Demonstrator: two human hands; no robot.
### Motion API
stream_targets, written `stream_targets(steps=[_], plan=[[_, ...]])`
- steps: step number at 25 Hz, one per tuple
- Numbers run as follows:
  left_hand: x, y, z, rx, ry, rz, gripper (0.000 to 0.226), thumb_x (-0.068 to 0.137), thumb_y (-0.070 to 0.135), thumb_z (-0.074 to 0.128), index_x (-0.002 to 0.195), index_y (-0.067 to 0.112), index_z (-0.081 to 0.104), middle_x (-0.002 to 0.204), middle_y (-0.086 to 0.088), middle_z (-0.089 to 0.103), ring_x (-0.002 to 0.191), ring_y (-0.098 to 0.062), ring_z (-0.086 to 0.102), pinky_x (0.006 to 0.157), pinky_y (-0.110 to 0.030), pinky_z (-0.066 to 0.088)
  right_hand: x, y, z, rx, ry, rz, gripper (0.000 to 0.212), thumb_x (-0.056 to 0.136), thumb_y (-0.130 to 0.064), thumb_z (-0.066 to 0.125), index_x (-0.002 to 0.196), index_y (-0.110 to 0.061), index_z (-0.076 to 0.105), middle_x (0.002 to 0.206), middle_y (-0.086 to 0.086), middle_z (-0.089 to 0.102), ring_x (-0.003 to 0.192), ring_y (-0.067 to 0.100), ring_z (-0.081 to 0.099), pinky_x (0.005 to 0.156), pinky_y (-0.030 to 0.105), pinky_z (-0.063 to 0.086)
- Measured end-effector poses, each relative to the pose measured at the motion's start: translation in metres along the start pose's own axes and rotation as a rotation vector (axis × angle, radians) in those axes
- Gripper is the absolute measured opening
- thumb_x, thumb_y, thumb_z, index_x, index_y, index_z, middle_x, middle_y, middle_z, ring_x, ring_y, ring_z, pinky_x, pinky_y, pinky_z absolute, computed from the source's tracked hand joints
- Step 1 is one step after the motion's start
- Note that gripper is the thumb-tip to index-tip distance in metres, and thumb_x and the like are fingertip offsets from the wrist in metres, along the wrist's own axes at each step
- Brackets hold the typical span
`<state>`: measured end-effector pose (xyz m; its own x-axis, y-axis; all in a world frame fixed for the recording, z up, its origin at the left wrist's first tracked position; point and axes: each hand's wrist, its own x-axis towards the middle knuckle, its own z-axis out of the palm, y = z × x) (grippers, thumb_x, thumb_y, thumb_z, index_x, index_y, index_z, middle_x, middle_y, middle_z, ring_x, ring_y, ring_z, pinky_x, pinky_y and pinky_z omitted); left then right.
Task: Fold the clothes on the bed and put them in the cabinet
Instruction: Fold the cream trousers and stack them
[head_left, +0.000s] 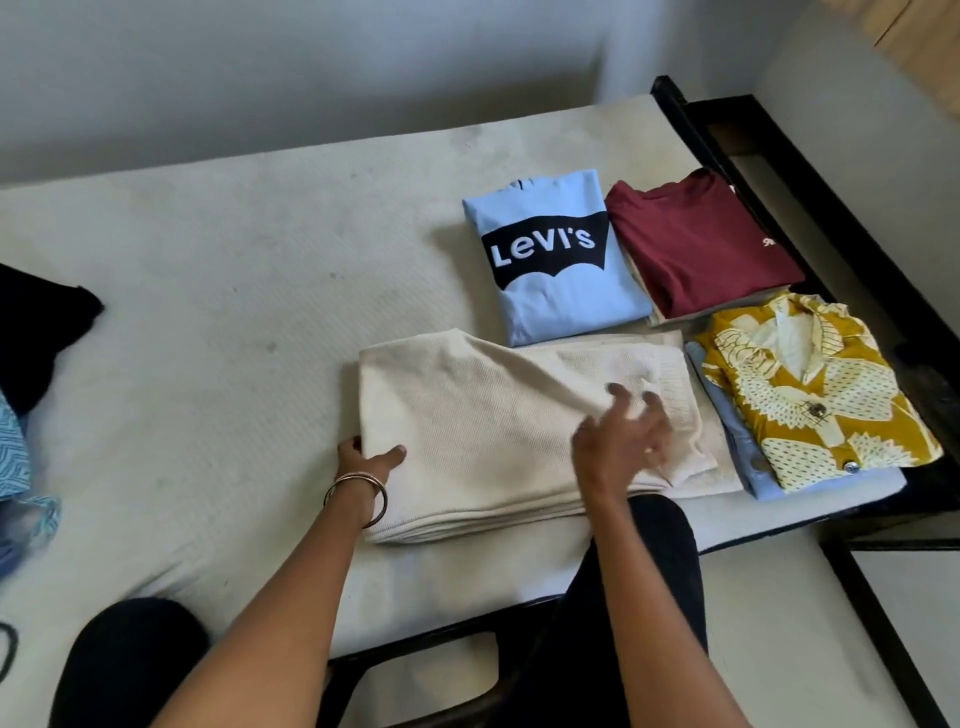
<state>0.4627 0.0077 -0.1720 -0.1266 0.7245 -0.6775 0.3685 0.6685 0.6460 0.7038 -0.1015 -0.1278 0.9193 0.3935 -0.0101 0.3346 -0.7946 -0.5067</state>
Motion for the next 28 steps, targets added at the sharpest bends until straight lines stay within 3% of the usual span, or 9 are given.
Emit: stream_targets(steps=[2,5,7,10,13,16,20,23,28], plan=[[-0.009,0.005,-0.002,-0.101,-0.08,-0.019,0.043,0.082,0.013,0.075,0.118,0.0,0.055,0.112,-0.012,0.063,0.095,-0.025,0.06,0.087,-0.033,0.047,-0.034,-0.028,0.016,0.005,-0.14,-0.301,0.046,0.08,-0.007,0.068,0.123,-0.018,0.058,0.14,0.014,0.042,0.132,0.034,0.033,0.102,0.053,0.03],[-0.026,0.02,-0.009,-0.274,-0.233,-0.12,0.038,0.09,0.038,0.064,0.109,0.005,0.063,0.094,-0.011,0.07,0.079,-0.024,0.066,0.068,-0.032,0.055,-0.075,-0.074,0.03,0.072,-0.924,-0.456,0.057,0.081,-0.04,0.077,0.128,-0.012,0.057,0.129,0.011,0.057,0.121,0.032,0.051,0.099,0.041,0.042],[-0.026,0.03,-0.025,-0.386,-0.4,-0.245,0.053,0.092,0.063,0.044,0.109,0.018,0.064,0.092,-0.01,0.07,0.078,-0.025,0.067,0.058,-0.034,0.057,-0.103,-0.096,0.037,-0.157,-1.2,-0.465,0.082,0.075,-0.053,0.078,0.135,-0.009,0.043,0.134,0.014,0.052,0.122,0.035,0.05,0.101,0.044,0.042],[-0.021,0.03,-0.047,-0.395,-0.558,-0.169,0.05,0.099,0.058,0.028,0.124,0.026,0.059,0.104,-0.008,0.066,0.076,-0.021,0.065,0.056,-0.035,0.056,-0.125,-0.115,0.048,-0.245,-1.018,-0.323,0.086,0.085,-0.042,0.069,0.148,-0.014,0.018,0.138,0.014,0.042,0.126,0.039,0.044,0.101,0.052,0.035],[-0.011,0.024,-0.053,-0.136,-0.565,0.14,0.031,0.1,0.024,0.048,0.128,0.03,0.059,0.116,0.002,0.069,0.099,-0.017,0.066,0.088,-0.045,0.054,-0.125,-0.123,0.045,-0.348,-0.732,-0.416,0.05,0.095,-0.021,0.052,0.14,-0.013,0.032,0.133,0.013,0.05,0.121,0.038,0.051,0.096,0.05,0.04],[0.01,0.029,-0.05,0.616,-0.196,0.703,0.07,0.081,0.008,0.07,0.14,0.036,0.044,0.138,0.0,0.053,0.122,-0.024,0.052,0.101,-0.038,0.045,-0.1,-0.123,0.031,-0.385,-0.795,-0.437,0.031,0.095,-0.01,0.047,0.126,-0.009,0.05,0.13,0.014,0.052,0.121,0.035,0.053,0.093,0.042,0.045],[0.024,0.049,-0.027,1.323,0.061,1.044,0.087,0.078,0.007,0.068,0.147,0.039,0.027,0.159,0.003,0.016,0.142,-0.034,0.021,0.112,-0.051,0.025,-0.071,-0.12,0.007,-0.366,-0.809,-0.376,0.026,0.093,-0.014,0.049,0.118,-0.007,0.049,0.126,0.014,0.052,0.115,0.036,0.054,0.081,0.034,0.04],[0.03,0.08,0.012,1.276,0.24,1.434,0.042,0.074,0.003,0.062,0.109,0.025,0.067,0.139,-0.003,0.053,0.133,-0.031,0.045,0.107,-0.058,0.031,-0.062,-0.112,-0.007,-0.33,-0.661,-0.326,0.018,0.092,-0.011,0.044,0.108,-0.009,0.051,0.12,0.015,0.057,0.109,0.037,0.057,0.084,0.036,0.043],[0.017,0.157,0.02,1.412,-0.099,1.524,0.021,0.085,0.003,0.06,0.105,0.01,0.059,0.088,-0.01,0.068,0.09,-0.029,0.063,0.113,-0.044,0.03,-0.034,-0.112,-0.044,-0.353,-0.444,-0.407,0.046,0.086,-0.05,0.062,0.112,-0.012,0.057,0.113,0.013,0.064,0.105,0.037,0.061,0.08,0.039,0.046]])
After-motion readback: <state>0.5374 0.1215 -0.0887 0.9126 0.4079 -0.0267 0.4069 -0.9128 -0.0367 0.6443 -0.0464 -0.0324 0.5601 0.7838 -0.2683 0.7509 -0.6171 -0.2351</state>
